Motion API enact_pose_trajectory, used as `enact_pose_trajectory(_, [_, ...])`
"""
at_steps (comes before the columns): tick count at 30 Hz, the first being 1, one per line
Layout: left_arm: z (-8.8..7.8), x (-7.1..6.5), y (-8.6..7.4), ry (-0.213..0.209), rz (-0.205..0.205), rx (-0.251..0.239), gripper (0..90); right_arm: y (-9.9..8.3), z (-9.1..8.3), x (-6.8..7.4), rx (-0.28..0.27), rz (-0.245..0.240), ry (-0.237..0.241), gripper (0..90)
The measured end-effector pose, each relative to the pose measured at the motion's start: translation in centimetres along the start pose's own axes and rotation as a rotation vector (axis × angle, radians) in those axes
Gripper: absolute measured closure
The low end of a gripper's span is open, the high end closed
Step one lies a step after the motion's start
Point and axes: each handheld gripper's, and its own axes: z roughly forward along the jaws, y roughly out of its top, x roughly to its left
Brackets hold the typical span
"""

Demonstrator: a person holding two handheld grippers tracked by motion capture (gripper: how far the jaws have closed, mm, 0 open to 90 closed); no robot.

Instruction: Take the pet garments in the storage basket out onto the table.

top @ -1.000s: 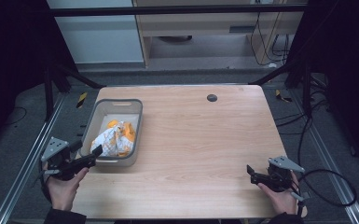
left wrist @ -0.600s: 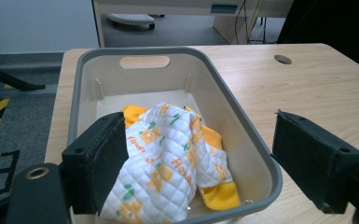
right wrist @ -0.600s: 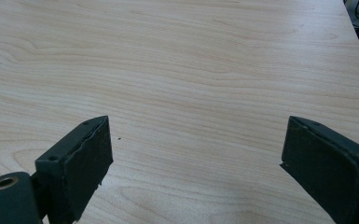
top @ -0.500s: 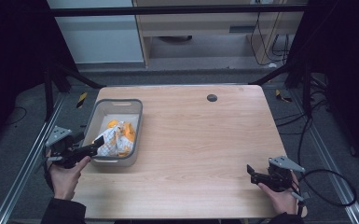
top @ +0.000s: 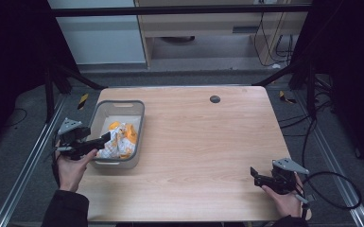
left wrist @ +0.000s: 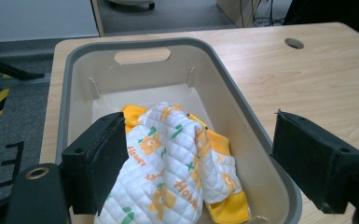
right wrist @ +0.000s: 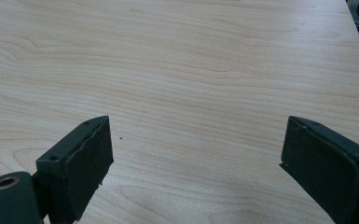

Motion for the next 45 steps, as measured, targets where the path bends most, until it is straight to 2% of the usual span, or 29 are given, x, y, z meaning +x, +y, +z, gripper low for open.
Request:
enact_pose_trajectory(9, [1.8, -0.1, 1.0, 0.007, 0.007, 0.043, 17.8, 0.0, 0.1, 0.0, 0.004, -0.001, 0.003, 8.9])
enact_pose_trajectory(25, [3.7, -0.1, 2.1, 0.027, 0.045, 0.138, 18.0, 0.1, 0.1, -0.1, 0.004, 0.006, 0.008, 9.0])
enact_pose_trajectory(31, [4.7, 0.1, 2.1, 0.031, 0.047, 0.186, 18.5, 0.1, 0.1, -0.1, 0.004, 0.008, 0.009, 9.0])
enact_pose_trajectory(45, [6.8, -0.2, 1.5, 0.036, 0.082, 0.304, 19.7, 0.1, 0.1, -0.1, 0.011, 0.013, 0.015, 9.0])
